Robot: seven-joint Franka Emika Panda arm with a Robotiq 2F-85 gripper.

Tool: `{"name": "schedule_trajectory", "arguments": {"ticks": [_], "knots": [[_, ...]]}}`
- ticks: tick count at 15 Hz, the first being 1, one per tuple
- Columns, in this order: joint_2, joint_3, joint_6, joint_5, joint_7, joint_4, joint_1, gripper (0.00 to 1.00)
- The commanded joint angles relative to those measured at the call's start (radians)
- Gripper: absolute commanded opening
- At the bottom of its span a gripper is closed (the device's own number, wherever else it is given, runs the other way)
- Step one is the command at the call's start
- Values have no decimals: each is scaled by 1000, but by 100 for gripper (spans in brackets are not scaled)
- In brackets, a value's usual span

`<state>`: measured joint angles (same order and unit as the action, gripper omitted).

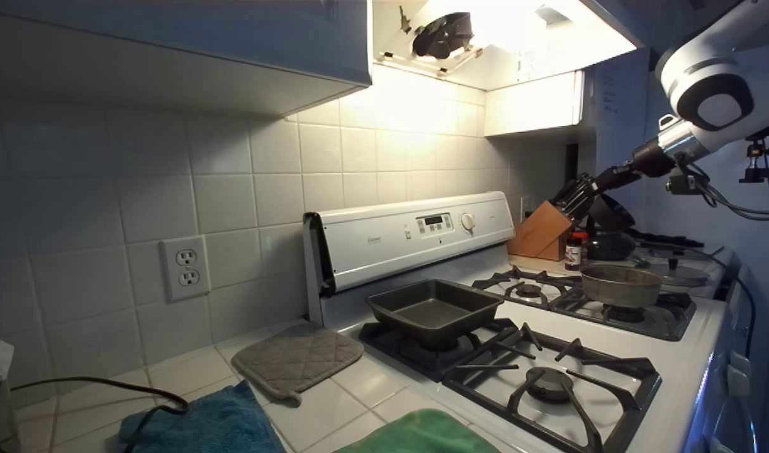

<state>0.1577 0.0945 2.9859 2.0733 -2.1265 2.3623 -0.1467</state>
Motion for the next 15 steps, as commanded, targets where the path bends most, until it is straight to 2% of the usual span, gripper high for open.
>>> {"name": "schedule_trajectory", "arguments": {"ticks": [1,4,9,14,15], "knots": [[-100,-1,101,-170,191,-60,33,6],[-178,-10,138,-370,394,-66,34,6],[-280,28,109,-733,731,-46,22,6],[-313,86,57,-1113,1063,-38,1,6],[-311,146,34,-1190,1136,-40,43,6]]}}
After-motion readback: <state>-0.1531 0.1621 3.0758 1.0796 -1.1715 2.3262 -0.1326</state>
